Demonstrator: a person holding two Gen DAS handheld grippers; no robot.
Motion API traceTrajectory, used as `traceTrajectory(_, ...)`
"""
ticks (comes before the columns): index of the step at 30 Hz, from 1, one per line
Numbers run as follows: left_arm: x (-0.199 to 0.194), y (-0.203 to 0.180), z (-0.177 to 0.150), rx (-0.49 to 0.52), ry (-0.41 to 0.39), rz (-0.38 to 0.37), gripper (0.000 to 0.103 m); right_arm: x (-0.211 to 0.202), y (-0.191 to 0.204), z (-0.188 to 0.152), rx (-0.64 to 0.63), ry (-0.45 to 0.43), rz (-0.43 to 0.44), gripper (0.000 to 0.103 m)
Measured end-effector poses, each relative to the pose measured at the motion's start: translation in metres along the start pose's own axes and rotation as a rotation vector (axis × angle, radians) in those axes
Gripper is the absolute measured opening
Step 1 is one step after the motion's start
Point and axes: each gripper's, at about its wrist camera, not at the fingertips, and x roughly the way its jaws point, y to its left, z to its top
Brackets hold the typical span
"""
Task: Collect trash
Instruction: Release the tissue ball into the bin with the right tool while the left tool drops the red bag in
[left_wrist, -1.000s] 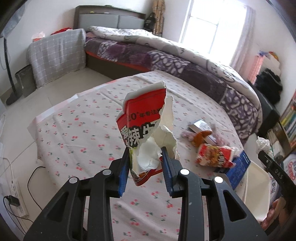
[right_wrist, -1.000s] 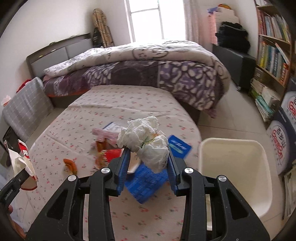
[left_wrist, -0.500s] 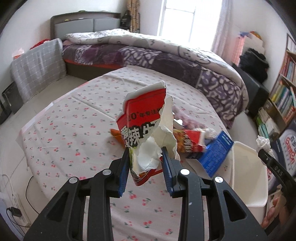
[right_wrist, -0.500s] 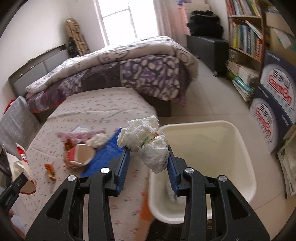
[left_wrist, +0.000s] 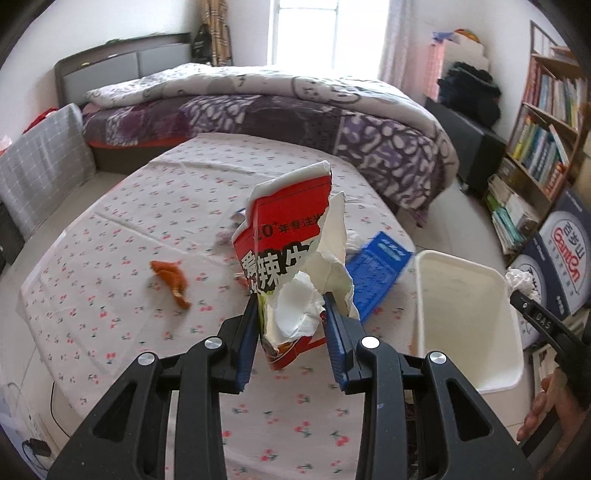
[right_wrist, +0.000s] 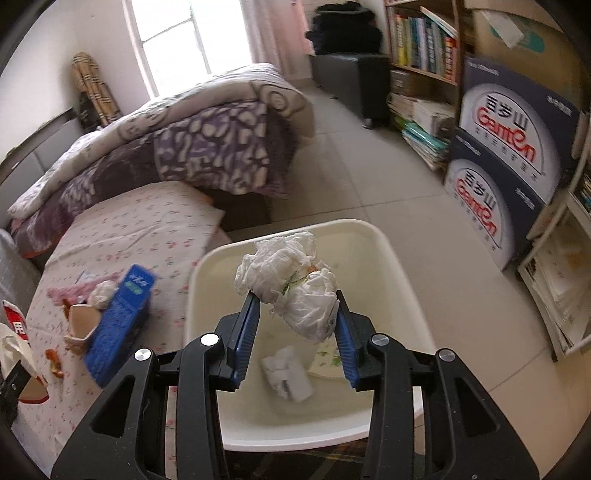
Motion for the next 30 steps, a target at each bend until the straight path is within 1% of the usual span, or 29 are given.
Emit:
traceTrajectory(1, 0.001, -0.006, 0.002, 0.007, 0.003, -0.008, 0.035, 0.001, -0.005, 0.001, 0.008, 0.001, -0.009, 0.039)
traceTrajectory(2, 0.002, -0.011, 0.003, 0.012, 0.004, -0.014, 0.035, 0.000, -0.009, 0.002, 0.015, 0.000, -0.016, 0.041)
traceTrajectory(3, 0.002, -0.017, 0.004, 0.020, 0.006, -0.019, 0.035, 0.000, -0.014, 0.003, 0.024, -0.003, -0.023, 0.050)
traceTrajectory(4, 0.003, -0.024, 0.006, 0.029, 0.008, -0.028, 0.035, -0.001, -0.018, 0.003, 0.029, -0.006, -0.030, 0.055)
traceTrajectory(5, 0.004, -0.031, 0.007, 0.039, 0.010, -0.036, 0.035, -0.003, -0.022, 0.004, 0.038, -0.016, -0.041, 0.065)
traceTrajectory(6, 0.005, -0.039, 0.008, 0.050, 0.012, -0.045, 0.035, -0.005, -0.027, 0.006, 0.047, -0.030, -0.053, 0.072)
traceTrajectory(7, 0.006, -0.046, 0.009, 0.060, 0.014, -0.054, 0.035, -0.007, -0.031, 0.006, 0.053, -0.037, -0.062, 0.076)
traceTrajectory(8, 0.007, -0.051, 0.010, 0.069, 0.015, -0.061, 0.035, -0.008, -0.036, 0.007, 0.059, -0.046, -0.075, 0.082)
traceTrajectory(9, 0.008, -0.059, 0.010, 0.080, 0.018, -0.069, 0.035, -0.009, -0.041, 0.008, 0.066, -0.052, -0.086, 0.087)
traceTrajectory(12, 0.011, -0.081, 0.012, 0.111, 0.028, -0.096, 0.035, -0.013, -0.056, 0.011, 0.085, -0.069, -0.122, 0.091)
traceTrajectory(18, 0.016, -0.121, 0.014, 0.169, 0.046, -0.141, 0.035, -0.013, -0.079, 0.013, 0.131, -0.069, -0.150, 0.092)
traceTrajectory(25, 0.020, -0.156, 0.016, 0.198, 0.073, -0.196, 0.037, -0.011, -0.098, 0.011, 0.160, -0.066, -0.168, 0.093)
traceTrajectory(27, 0.021, -0.164, 0.016, 0.210, 0.087, -0.217, 0.044, -0.012, -0.102, 0.011, 0.170, -0.071, -0.174, 0.094)
traceTrajectory(28, 0.021, -0.167, 0.015, 0.217, 0.092, -0.226, 0.045, -0.013, -0.103, 0.011, 0.175, -0.073, -0.177, 0.094)
traceTrajectory(29, 0.021, -0.170, 0.014, 0.223, 0.097, -0.234, 0.052, -0.014, -0.104, 0.011, 0.179, -0.074, -0.179, 0.094)
traceTrajectory(30, 0.021, -0.172, 0.013, 0.225, 0.102, -0.240, 0.062, -0.014, -0.106, 0.011, 0.183, -0.074, -0.179, 0.094)
